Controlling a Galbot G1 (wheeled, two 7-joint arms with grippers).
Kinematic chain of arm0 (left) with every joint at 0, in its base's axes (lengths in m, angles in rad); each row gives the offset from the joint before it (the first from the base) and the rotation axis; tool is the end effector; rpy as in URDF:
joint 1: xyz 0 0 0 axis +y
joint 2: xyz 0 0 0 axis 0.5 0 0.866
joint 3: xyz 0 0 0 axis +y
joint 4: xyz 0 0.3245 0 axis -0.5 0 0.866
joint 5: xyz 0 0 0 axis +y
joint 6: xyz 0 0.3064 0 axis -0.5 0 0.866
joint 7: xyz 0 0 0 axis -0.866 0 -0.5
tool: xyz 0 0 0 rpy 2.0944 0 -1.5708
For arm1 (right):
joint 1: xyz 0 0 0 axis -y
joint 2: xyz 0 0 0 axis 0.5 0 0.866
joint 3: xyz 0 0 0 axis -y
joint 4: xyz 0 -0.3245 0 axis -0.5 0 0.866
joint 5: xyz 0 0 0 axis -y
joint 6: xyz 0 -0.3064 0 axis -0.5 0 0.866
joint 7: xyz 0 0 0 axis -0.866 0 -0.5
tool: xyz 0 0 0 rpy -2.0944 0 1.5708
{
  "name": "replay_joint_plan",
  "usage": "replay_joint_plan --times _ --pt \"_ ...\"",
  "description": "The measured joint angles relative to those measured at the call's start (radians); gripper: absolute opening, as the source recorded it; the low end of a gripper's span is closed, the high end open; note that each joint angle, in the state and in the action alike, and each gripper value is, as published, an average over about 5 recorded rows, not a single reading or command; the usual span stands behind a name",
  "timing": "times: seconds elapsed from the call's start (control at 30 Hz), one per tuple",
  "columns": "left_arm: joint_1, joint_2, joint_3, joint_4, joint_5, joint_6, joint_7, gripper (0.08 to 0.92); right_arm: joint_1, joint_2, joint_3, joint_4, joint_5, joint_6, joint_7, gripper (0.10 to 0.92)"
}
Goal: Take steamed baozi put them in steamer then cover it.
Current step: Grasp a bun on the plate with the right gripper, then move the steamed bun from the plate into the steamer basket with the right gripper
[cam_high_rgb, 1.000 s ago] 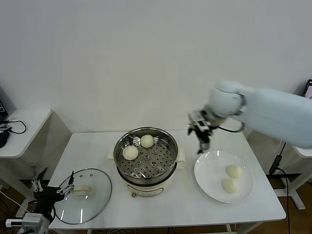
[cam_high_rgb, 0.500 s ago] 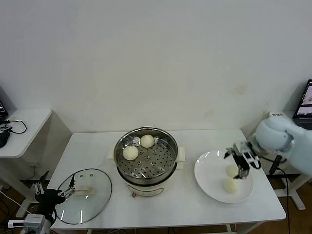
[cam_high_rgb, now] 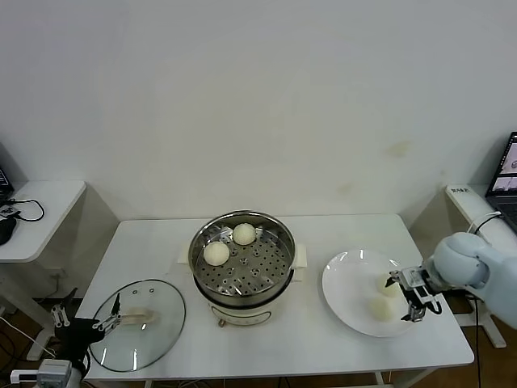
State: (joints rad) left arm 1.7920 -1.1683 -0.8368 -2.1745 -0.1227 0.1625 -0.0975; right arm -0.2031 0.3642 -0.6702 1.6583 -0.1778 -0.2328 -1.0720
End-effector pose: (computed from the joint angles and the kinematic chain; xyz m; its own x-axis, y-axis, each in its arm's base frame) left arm 0.1032 0.1305 -0.2421 -0.9694 -0.1611 0.1852 -0.0774 0.9166 0.3923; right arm 0.3521 -0.1771 -0.1627 -0.1896 -0.0643 0.9798 -0.9631 -0.1817 -0.1983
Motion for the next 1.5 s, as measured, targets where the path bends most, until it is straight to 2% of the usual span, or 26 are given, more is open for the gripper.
replay_joint_plan --times 0.63,0.8,1.17,1.5 --pt "-0.002 -0.005 -0.006 0.004 0.005 0.001 0.0 0.823 -0.137 0.101 0.096 -0.124 -0.067 0.001 0.037 0.814" --pt "-0.004 -0.005 -0.006 0.006 0.008 0.001 0.0 0.823 -0.146 0.124 0.106 -0.147 -0.069 -0.007 0.048 0.78" --pt "-0.005 -0.007 -0.004 0.005 0.008 0.001 -0.001 0.823 -0.155 0.15 0.116 -0.165 -0.069 -0.022 0.051 0.653" --pt "-0.009 -0.002 -0.006 0.001 0.007 0.0 -0.001 0.823 -0.112 0.129 0.101 -0.144 -0.042 -0.035 0.017 0.628"
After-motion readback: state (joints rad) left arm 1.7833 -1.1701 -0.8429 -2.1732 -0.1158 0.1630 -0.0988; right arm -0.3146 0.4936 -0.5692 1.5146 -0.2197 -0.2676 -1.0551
